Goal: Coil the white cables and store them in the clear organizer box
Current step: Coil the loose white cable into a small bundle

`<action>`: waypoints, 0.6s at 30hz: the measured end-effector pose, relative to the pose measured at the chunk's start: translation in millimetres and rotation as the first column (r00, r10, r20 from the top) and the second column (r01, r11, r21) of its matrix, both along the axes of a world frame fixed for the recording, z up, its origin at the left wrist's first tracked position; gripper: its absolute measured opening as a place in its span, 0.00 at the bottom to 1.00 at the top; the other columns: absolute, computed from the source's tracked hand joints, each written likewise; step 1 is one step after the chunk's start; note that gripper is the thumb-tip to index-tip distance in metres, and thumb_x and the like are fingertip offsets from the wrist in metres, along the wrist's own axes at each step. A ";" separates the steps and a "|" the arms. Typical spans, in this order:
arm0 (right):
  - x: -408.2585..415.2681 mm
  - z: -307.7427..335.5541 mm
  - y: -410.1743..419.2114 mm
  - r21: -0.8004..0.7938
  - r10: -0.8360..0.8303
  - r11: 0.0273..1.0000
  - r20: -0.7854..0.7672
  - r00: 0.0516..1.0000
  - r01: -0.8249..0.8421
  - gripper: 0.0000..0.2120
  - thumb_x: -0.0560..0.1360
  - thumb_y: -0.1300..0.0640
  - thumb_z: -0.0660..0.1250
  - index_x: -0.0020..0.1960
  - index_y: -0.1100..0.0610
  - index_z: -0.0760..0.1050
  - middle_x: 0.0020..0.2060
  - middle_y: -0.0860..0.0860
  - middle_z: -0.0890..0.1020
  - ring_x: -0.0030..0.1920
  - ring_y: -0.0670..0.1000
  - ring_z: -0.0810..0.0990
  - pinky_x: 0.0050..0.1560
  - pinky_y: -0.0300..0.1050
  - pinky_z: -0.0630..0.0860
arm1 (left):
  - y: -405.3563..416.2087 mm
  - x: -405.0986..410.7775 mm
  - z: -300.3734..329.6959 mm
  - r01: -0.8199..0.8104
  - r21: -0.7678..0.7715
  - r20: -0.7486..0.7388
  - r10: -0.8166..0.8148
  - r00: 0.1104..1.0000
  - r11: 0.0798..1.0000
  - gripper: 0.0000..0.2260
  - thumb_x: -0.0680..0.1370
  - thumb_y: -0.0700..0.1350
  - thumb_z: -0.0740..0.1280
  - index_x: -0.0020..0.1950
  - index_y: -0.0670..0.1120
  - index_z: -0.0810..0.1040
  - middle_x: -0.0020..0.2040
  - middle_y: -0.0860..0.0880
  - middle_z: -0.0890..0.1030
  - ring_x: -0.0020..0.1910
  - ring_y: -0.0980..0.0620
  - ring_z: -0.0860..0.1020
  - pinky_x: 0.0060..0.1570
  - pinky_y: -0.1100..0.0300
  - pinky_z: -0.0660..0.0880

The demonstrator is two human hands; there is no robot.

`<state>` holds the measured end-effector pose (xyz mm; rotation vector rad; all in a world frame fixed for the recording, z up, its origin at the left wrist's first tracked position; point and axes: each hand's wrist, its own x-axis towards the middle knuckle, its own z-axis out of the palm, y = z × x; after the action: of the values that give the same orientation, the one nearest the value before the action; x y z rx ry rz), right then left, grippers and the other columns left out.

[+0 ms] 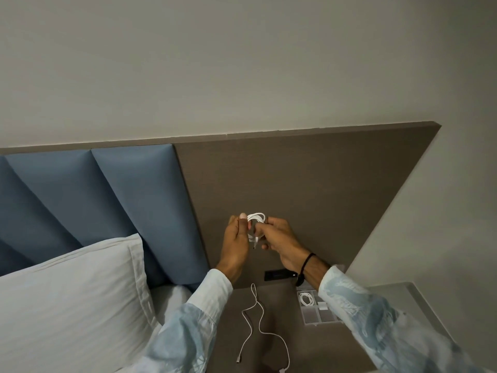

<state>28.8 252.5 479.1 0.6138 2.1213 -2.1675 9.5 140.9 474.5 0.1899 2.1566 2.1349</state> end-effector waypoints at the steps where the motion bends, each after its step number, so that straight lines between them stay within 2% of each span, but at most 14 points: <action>1: -1.3 -2.1 -1.4 0.026 -0.021 0.999 -0.017 1.000 0.021 0.07 0.63 0.54 0.70 0.41 0.52 0.82 0.33 0.46 0.82 0.35 0.47 0.76 0.31 0.41 0.73 | -0.3 -0.4 0.5 -0.017 -0.010 -0.015 0.016 1.000 1.000 0.16 0.87 0.44 0.55 0.48 0.34 0.73 0.41 0.45 0.72 0.39 0.53 0.72 0.39 0.68 0.70; 4: -1.5 -8.6 0.5 0.111 -0.010 0.994 -0.017 1.000 0.012 0.08 0.67 0.59 0.74 0.46 0.55 0.79 0.33 0.49 0.82 0.31 0.47 0.78 0.33 0.43 0.77 | -4.6 -5.7 0.8 -0.055 -0.026 -0.049 0.053 0.997 0.998 0.15 0.87 0.45 0.55 0.43 0.42 0.71 0.41 0.47 0.71 0.39 0.54 0.71 0.40 0.68 0.68; 7: 0.9 -13.9 6.9 0.280 0.115 0.955 -0.045 0.992 -0.098 0.06 0.67 0.62 0.73 0.43 0.54 0.82 0.31 0.46 0.83 0.28 0.43 0.79 0.35 0.40 0.78 | -13.1 -14.6 -1.2 -0.074 0.007 0.026 0.074 0.997 0.997 0.16 0.86 0.46 0.55 0.40 0.46 0.70 0.41 0.46 0.73 0.39 0.54 0.71 0.43 0.63 0.69; 9: 2.4 -14.4 11.3 0.497 0.194 0.861 -0.131 0.972 -0.105 0.06 0.67 0.62 0.74 0.42 0.53 0.84 0.31 0.44 0.83 0.29 0.39 0.79 0.36 0.33 0.77 | -18.0 -19.3 -1.2 -0.088 0.101 0.155 0.072 0.985 0.991 0.17 0.86 0.47 0.56 0.38 0.47 0.70 0.38 0.47 0.75 0.37 0.53 0.72 0.43 0.58 0.68; 11: 2.0 -14.2 16.1 0.674 0.248 0.738 -0.217 0.944 -0.039 0.07 0.67 0.62 0.74 0.43 0.53 0.84 0.35 0.43 0.82 0.33 0.40 0.80 0.38 0.32 0.78 | -20.2 -21.0 -0.2 -0.078 0.231 0.257 0.017 0.966 0.970 0.18 0.86 0.45 0.56 0.37 0.49 0.70 0.33 0.53 0.76 0.32 0.57 0.74 0.41 0.60 0.69; 12: 1.1 -13.8 18.9 0.712 0.248 0.702 -0.259 0.933 0.011 0.07 0.67 0.62 0.74 0.43 0.53 0.84 0.37 0.44 0.82 0.35 0.42 0.81 0.39 0.32 0.79 | -20.3 -21.0 0.0 -0.072 0.307 0.300 -0.024 0.954 0.949 0.18 0.86 0.44 0.56 0.36 0.49 0.69 0.30 0.55 0.77 0.31 0.59 0.75 0.41 0.61 0.70; 14: -1.6 -14.0 22.7 0.701 0.189 0.704 -0.340 0.921 0.115 0.07 0.70 0.65 0.73 0.45 0.56 0.85 0.41 0.48 0.83 0.38 0.44 0.83 0.42 0.33 0.80 | -18.7 -19.6 0.5 -0.092 0.435 0.397 -0.099 0.913 0.896 0.17 0.85 0.41 0.56 0.36 0.50 0.69 0.30 0.56 0.77 0.34 0.57 0.76 0.41 0.61 0.69; 15: -3.2 -15.1 22.5 0.655 0.130 0.740 -0.366 0.922 0.155 0.07 0.71 0.67 0.72 0.45 0.58 0.85 0.43 0.50 0.84 0.39 0.45 0.84 0.44 0.34 0.81 | -17.9 -18.2 0.8 -0.107 0.469 0.442 -0.128 0.888 0.877 0.17 0.85 0.41 0.56 0.36 0.51 0.69 0.32 0.55 0.77 0.36 0.56 0.75 0.40 0.60 0.68; 16: -4.5 -16.7 21.0 0.567 0.054 0.805 -0.361 0.931 0.173 0.07 0.72 0.69 0.72 0.46 0.60 0.85 0.44 0.52 0.85 0.40 0.47 0.85 0.45 0.36 0.81 | -17.0 -16.6 0.7 -0.122 0.489 0.478 -0.149 0.865 0.864 0.17 0.84 0.42 0.56 0.36 0.52 0.69 0.33 0.54 0.76 0.36 0.55 0.74 0.39 0.60 0.66; 18: -3.8 -19.6 17.3 0.242 -0.086 0.959 -0.243 0.966 0.146 0.07 0.73 0.71 0.70 0.47 0.63 0.84 0.44 0.57 0.87 0.40 0.49 0.85 0.47 0.38 0.82 | -15.3 -15.6 -0.9 -0.156 0.510 0.521 -0.160 0.838 0.846 0.16 0.84 0.43 0.56 0.37 0.52 0.69 0.35 0.54 0.73 0.36 0.55 0.73 0.39 0.59 0.64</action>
<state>25.0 269.7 459.5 0.5375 2.5803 -2.1290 -6.1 125.5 473.5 -0.3500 1.2125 2.3587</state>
